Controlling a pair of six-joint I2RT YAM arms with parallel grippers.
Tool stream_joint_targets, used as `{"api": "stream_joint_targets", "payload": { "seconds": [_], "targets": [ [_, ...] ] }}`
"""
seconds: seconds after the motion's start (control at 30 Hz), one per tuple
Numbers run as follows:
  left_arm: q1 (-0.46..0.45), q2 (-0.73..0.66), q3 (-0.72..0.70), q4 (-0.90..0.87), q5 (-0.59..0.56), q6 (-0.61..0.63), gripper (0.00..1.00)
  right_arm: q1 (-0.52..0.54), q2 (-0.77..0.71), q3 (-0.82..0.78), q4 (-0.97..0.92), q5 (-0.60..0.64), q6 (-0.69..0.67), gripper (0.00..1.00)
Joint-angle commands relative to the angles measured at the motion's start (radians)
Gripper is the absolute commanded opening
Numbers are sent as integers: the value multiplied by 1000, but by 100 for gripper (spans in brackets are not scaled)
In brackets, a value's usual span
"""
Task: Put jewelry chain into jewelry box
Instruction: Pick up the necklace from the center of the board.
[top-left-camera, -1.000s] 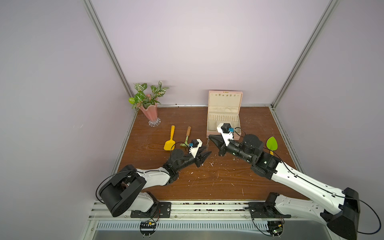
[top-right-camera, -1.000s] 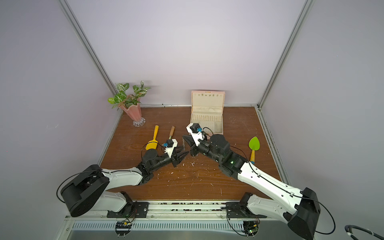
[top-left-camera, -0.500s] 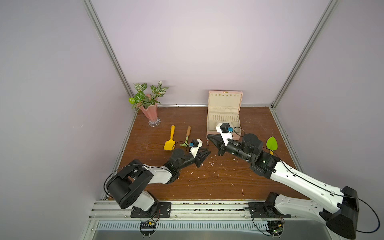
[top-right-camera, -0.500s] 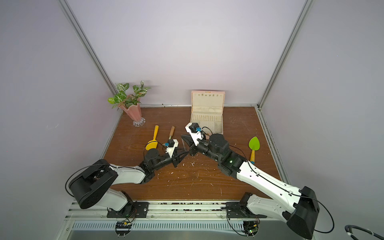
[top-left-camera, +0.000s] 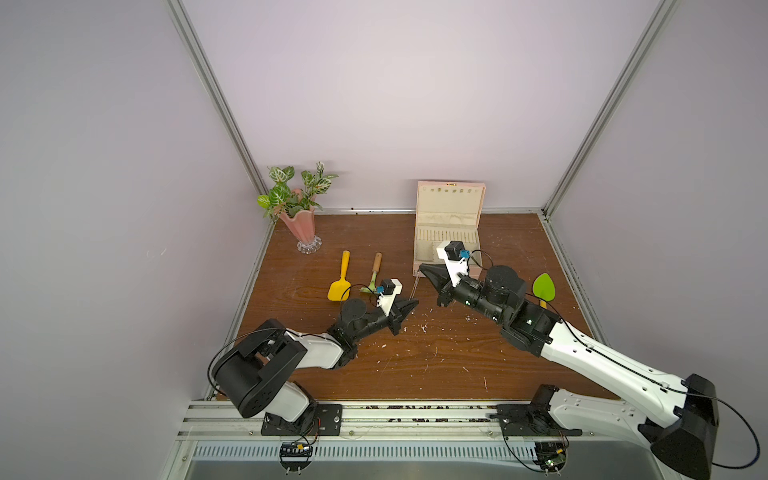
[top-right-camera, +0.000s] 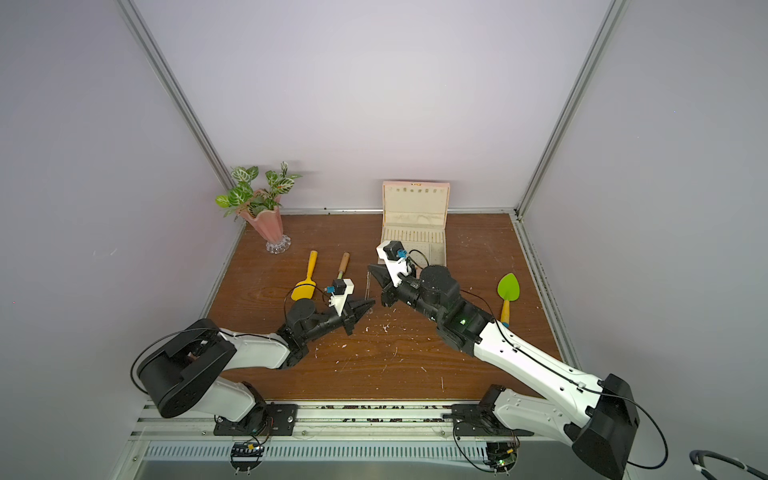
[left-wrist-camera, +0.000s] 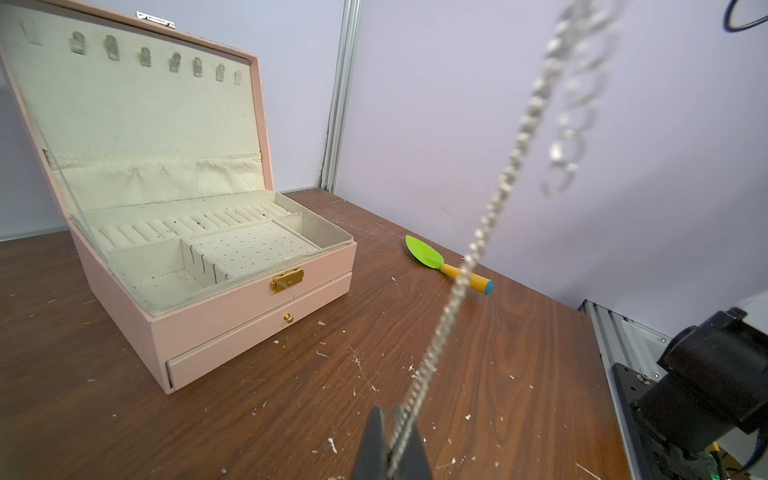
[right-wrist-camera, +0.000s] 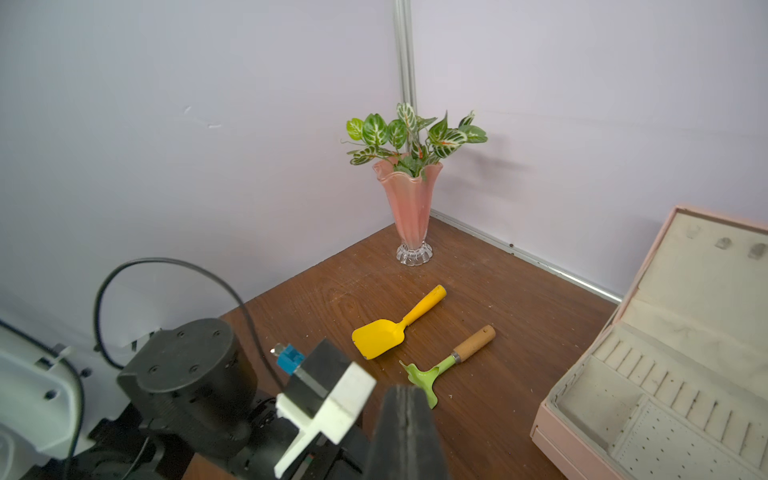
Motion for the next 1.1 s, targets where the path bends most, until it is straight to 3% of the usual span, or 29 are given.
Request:
{"api": "stream_joint_targets", "payload": {
  "seconds": [0.0, 0.17, 0.33, 0.47, 0.77, 0.8, 0.97, 1.07],
  "targets": [
    [13, -68, -30, 27, -9, -13, 1, -61, -17, -49, 25, 9, 107, 0],
    [15, -176, -10, -144, -6, 13, 1, -126, -45, -201, 93, -43, 206, 0],
    [15, -254, 90, -460, 17, 85, 1, -148, -67, -349, 193, -89, 248, 0],
    [15, -277, 176, -659, 51, 130, 1, -148, -76, -464, 326, -172, 209, 0],
    [14, -250, 322, -910, 146, 186, 1, -149, -90, -648, 566, -241, 103, 0],
    [13, -242, 338, -931, 159, 190, 1, -150, -89, -662, 588, -242, 91, 2],
    [-9, -198, 395, -998, 181, 202, 1, -148, -65, -709, 660, -273, 20, 40],
    [-30, -171, 433, -1038, 181, 216, 1, -140, -49, -739, 721, -320, -31, 49]
  ]
}}
